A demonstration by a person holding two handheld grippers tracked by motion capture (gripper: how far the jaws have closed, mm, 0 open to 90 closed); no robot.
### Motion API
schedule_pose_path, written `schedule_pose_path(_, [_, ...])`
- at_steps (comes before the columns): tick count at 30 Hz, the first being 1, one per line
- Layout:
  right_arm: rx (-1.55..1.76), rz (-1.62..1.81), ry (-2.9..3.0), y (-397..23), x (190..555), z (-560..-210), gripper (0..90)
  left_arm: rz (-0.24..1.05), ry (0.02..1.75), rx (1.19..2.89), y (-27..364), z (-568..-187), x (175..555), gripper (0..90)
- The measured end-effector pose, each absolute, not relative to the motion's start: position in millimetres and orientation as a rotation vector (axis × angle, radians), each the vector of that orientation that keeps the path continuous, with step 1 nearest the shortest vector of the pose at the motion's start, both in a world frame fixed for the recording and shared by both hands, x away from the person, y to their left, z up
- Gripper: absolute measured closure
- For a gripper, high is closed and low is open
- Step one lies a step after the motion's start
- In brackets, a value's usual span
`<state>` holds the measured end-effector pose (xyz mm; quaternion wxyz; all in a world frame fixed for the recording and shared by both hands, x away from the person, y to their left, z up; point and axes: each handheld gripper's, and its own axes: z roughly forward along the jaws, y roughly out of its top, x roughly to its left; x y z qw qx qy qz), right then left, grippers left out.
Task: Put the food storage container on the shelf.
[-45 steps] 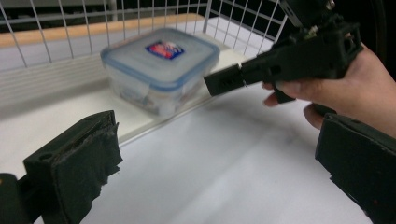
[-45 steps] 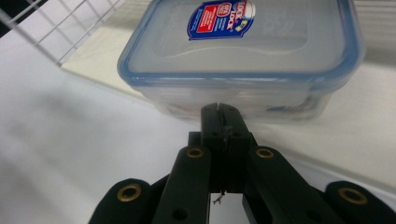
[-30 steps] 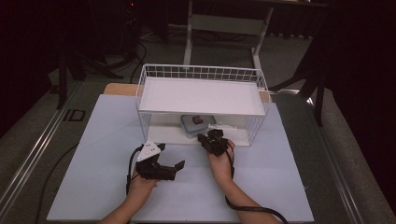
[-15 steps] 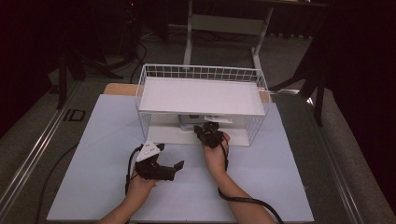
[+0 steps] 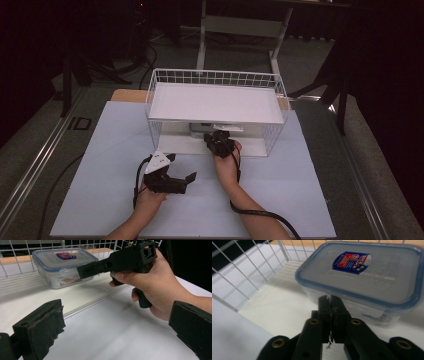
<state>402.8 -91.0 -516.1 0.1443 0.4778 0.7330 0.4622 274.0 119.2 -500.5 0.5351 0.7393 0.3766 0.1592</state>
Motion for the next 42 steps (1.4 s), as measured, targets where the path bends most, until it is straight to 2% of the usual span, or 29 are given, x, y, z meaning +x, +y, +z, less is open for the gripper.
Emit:
schedule_pose_path(6, [1.353,1.339,2.114,-101,394,-510,87.5,0.364,0.904,1.753,120,-501,275,0.7])
schedule_pose_path(14, [1.275,1.404,2.143,-123,369,-496,74.3,0.35,0.838,1.741,118,-498,276,0.7])
schedule_pose_path(16, [1.245,1.413,2.157,-127,361,-492,67.1,0.344,0.808,1.734,117,-495,276,0.7])
schedule_pose_path(21, [1.199,1.477,2.158,-139,344,-486,41.0,0.377,0.731,1.719,113,-484,272,0.7])
schedule_pose_path(25, [1.16,1.549,2.197,-144,335,-483,15.5,0.397,0.694,1.713,113,-474,268,0.7])
schedule_pose_path(32, [1.083,1.586,2.237,-151,319,-480,14.4,0.362,0.695,1.695,123,-469,264,0.7])
schedule_pose_path(42, [0.986,1.559,2.28,-169,298,-477,14.9,0.377,0.698,1.732,140,-471,257,0.7])
